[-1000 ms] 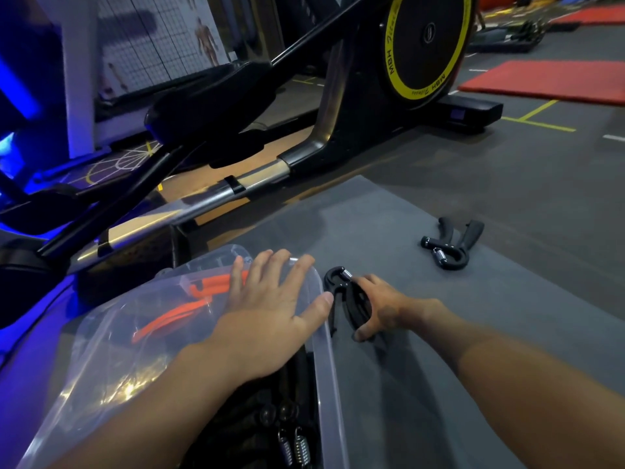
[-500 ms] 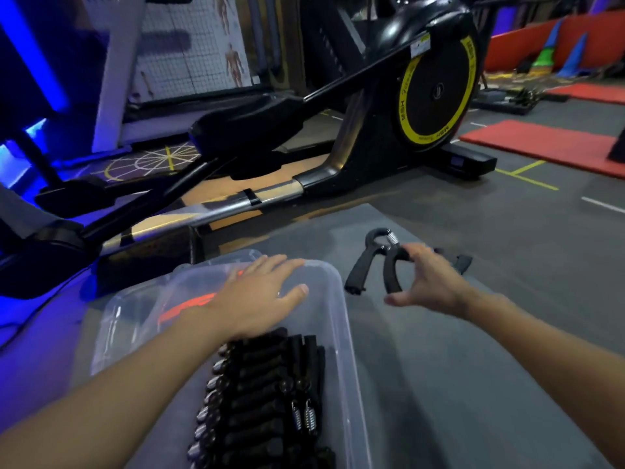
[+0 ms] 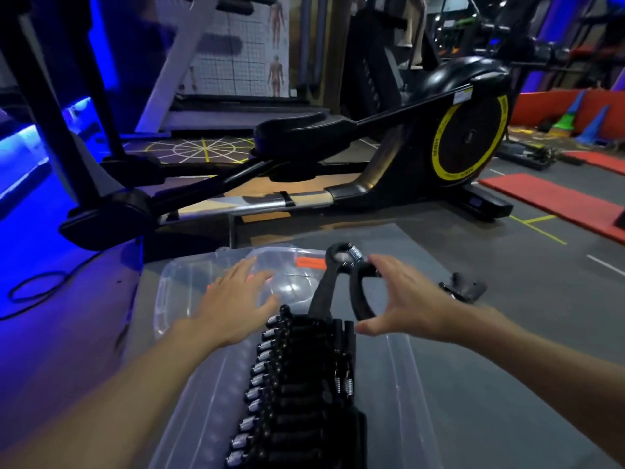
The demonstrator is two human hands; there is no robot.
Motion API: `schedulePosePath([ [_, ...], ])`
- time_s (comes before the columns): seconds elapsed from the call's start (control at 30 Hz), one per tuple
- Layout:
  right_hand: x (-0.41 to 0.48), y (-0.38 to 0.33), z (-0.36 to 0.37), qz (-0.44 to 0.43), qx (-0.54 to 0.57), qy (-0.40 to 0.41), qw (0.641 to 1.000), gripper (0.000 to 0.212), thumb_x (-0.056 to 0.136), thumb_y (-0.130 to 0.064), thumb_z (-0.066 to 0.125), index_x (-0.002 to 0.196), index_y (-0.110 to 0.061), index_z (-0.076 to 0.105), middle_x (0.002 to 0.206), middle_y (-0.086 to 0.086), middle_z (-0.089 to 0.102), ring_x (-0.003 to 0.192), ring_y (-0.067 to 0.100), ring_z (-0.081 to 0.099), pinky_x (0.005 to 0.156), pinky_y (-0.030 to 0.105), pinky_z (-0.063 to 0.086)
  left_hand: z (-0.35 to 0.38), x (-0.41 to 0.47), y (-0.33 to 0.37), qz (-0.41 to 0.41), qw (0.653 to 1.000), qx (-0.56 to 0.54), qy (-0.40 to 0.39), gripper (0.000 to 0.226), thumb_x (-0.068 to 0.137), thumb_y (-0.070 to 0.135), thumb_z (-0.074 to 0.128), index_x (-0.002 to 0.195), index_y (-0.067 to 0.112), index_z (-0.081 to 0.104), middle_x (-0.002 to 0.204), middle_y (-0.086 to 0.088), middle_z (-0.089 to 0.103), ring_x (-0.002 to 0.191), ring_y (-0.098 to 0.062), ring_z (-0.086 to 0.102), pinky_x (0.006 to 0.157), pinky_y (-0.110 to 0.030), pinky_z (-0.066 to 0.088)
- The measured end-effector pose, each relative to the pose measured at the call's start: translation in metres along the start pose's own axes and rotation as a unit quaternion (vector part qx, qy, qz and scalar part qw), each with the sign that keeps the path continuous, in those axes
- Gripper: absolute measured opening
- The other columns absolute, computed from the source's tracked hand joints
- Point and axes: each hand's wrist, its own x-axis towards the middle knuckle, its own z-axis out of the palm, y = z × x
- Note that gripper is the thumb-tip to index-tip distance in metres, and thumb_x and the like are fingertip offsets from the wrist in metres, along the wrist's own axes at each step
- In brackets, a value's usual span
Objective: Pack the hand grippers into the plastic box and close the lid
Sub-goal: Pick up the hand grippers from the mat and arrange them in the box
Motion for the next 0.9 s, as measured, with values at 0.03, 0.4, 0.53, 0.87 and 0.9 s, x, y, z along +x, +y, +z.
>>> schedulePosePath([
  [0.03, 0.003, -0.007, 0.011, 0.000, 0.009, -0.026, 1.000, 0.105, 0.064, -0.048, 0.084, 0.146, -0.017, 0.027, 0.141, -0.006, 0.040, 0.133, 0.012, 0.038, 0.097, 0.013, 0.027, 0.000, -0.003, -0.003, -0.002, 1.000, -0.017, 0.002, 0.081, 0.073, 0.072, 0.012, 0.144, 0.039, 0.036, 0.164, 0.001, 0.012, 0.151, -0.019, 0.009, 0.115, -0.052, 0.026],
  [0.4, 0.046, 0.001, 0.094, 0.082, -0.004, -0.156, 0.984, 0.089, 0.058, -0.045, 0.087, 0.122, -0.010, 0.035, 0.116, 0.003, 0.048, 0.104, 0.020, 0.049, 0.082, 0.028, 0.044, 0.003, -0.011, -0.006, -0.016, 0.996, -0.093, -0.002, 0.068, 0.085, 0.062, 0.027, 0.147, 0.037, 0.033, 0.164, 0.003, 0.008, 0.151, -0.015, 0.009, 0.118, -0.047, 0.023],
  [0.53, 0.048, 0.003, 0.112, 0.084, 0.009, -0.170, 0.982, 0.108, 0.056, -0.042, 0.090, 0.136, -0.007, 0.025, 0.132, 0.008, 0.046, 0.123, 0.026, 0.048, 0.097, 0.032, 0.044, 0.003, -0.011, -0.006, -0.012, 0.997, -0.079, -0.007, 0.056, 0.094, 0.052, 0.036, 0.148, 0.036, 0.032, 0.164, 0.002, 0.007, 0.150, -0.017, 0.011, 0.118, -0.044, 0.023],
  [0.87, 0.049, 0.008, 0.114, 0.069, 0.045, -0.212, 0.974, 0.135, 0.065, -0.035, 0.088, 0.152, -0.016, -0.014, 0.163, 0.004, 0.006, 0.148, 0.020, 0.015, 0.115, 0.029, 0.021, -0.002, -0.015, -0.002, -0.017, 0.996, -0.092, -0.009, 0.069, 0.082, 0.061, 0.031, 0.146, 0.034, 0.036, 0.163, 0.003, 0.010, 0.149, -0.015, 0.016, 0.116, -0.045, 0.027],
  [0.9, 0.049, 0.007, 0.110, 0.068, 0.045, -0.207, 0.975, 0.133, 0.066, -0.036, 0.087, 0.153, -0.016, -0.012, 0.162, 0.004, 0.006, 0.148, 0.020, 0.015, 0.115, 0.029, 0.021, -0.003, -0.014, -0.001, -0.019, 0.996, -0.086, -0.009, 0.070, 0.081, 0.060, 0.030, 0.146, 0.033, 0.037, 0.163, 0.003, 0.012, 0.149, -0.017, 0.017, 0.117, -0.045, 0.026],
])
